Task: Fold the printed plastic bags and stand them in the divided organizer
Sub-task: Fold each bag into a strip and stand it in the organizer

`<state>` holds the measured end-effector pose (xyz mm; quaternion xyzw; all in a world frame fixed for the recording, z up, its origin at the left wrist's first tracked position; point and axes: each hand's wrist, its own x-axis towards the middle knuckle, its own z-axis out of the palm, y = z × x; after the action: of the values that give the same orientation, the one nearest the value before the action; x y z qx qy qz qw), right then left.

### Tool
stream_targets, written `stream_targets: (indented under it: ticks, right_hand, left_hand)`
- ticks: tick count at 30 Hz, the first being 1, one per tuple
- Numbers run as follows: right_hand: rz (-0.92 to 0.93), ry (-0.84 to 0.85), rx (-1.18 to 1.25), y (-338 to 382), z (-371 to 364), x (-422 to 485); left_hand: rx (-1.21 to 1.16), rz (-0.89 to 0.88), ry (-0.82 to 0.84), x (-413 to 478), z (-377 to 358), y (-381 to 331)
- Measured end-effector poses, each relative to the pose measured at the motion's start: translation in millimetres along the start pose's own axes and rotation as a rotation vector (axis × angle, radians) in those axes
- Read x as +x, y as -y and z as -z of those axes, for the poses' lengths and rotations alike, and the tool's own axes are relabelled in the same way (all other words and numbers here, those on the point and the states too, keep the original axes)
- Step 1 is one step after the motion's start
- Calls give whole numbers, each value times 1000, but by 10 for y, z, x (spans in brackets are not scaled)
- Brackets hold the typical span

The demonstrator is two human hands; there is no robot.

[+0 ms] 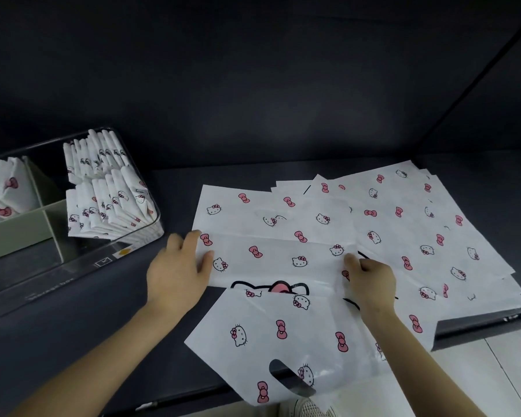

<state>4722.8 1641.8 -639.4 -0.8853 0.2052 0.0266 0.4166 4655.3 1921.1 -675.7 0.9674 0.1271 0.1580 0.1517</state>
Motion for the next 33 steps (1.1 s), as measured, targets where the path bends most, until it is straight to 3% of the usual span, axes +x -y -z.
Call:
stream_targets:
  ticks: [4, 8, 11, 13, 19, 21, 23, 25, 27, 29, 33]
  right_hand:
    - [10, 1, 1, -38, -5, 19]
    - [1, -4, -24, -34, -20, 33]
    - [-6, -4, -19, -38, -21, 37]
    - [-2, -17, 4, -80, -41, 58]
    - [19, -11, 12, -88, -32, 47]
    - [135, -82, -130, -55, -30, 0]
    - [441, -276, -474, -76, -75, -83]
    - [711, -191, -627, -70, -243, -270]
    - [821, -7, -666, -78, -450, -464]
    - [770, 141, -698, -173, -561, -542]
    - [536, 143, -688, -451, -241, -380]
  left_hand:
    - [42, -20, -18, -34, -9, 23]
    - [109, -170, -65, -12, -9, 39]
    - [-61, -290, 44, 5, -80, -25]
    - [-156, -275, 142, -33, -116, -80]
    - [31, -295, 334, -106, -164, -138]
    - [81, -287, 366, -104, -168, -154]
    - [116, -280, 380, -117, -170, -167]
    - [137, -276, 380, -125, -178, -170]
    - [146, -270, 375, -122, -187, -170]
    - [145, -263, 384, -119, -186, -178]
    - [154, -255, 394, -120, -190, -183]
